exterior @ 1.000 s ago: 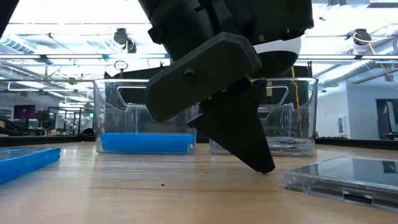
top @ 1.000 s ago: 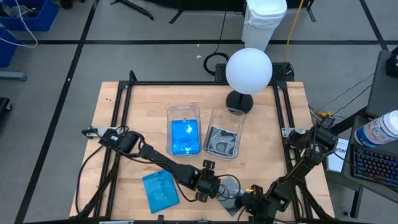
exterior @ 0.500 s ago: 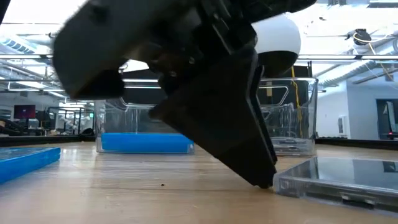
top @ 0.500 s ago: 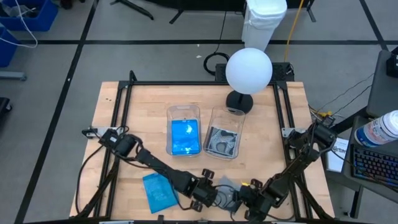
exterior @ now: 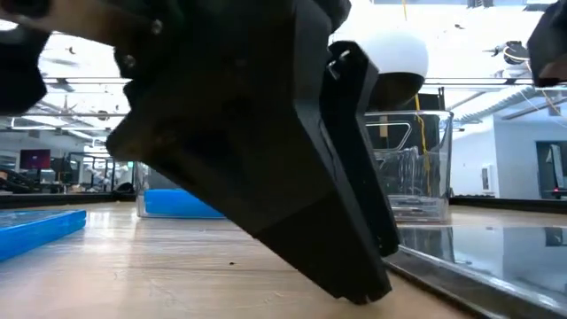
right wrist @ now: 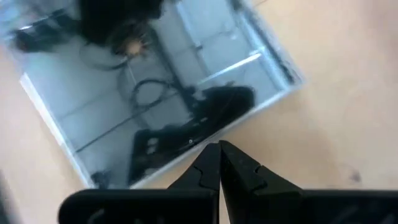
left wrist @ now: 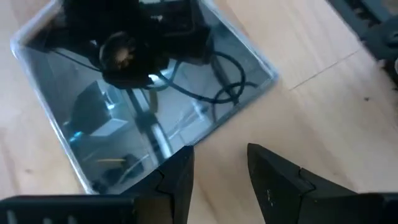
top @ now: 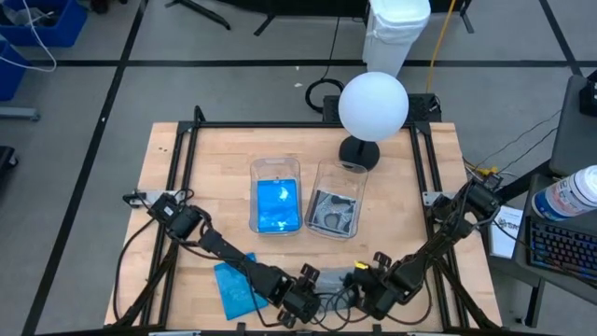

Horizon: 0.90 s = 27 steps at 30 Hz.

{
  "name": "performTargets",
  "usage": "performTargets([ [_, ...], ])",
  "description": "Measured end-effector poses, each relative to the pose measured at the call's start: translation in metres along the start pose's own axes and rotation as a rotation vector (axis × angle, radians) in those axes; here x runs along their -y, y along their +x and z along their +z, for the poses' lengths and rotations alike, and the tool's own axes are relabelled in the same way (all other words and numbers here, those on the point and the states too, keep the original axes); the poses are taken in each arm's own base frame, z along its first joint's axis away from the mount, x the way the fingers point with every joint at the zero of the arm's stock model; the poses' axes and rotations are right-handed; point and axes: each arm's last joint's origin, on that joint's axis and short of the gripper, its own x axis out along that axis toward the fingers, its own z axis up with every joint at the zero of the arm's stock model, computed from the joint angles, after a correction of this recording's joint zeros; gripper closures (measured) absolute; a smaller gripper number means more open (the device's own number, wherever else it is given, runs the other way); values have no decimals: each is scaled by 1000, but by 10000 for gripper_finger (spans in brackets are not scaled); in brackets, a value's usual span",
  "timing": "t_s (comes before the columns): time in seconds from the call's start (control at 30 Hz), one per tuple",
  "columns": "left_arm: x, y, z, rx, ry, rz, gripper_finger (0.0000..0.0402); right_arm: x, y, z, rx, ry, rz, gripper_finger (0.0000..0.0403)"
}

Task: Pick & place jewel cases by type
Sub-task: Put the black cd case into the right transparent bin

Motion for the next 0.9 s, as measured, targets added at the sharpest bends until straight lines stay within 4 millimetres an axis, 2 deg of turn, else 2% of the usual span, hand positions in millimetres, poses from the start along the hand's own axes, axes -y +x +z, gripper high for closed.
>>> performTargets([
  [0.23, 1, -1, -1, -14, 83, 86, 245, -1, -5, 2, 32, 3, 28, 403],
  [0.57, 0, -13, -6, -104, 88, 189, 245, -8, -48, -9, 124, 47, 188, 403],
  [0.77, -11, -29, 0, -84, 12, 286, 245, -13, -52, -19, 116, 74, 224, 403],
  [0.9, -8, -28, -2, -102, 104, 220, 245, -14, -53, -25, 112, 97, 230, 403],
])
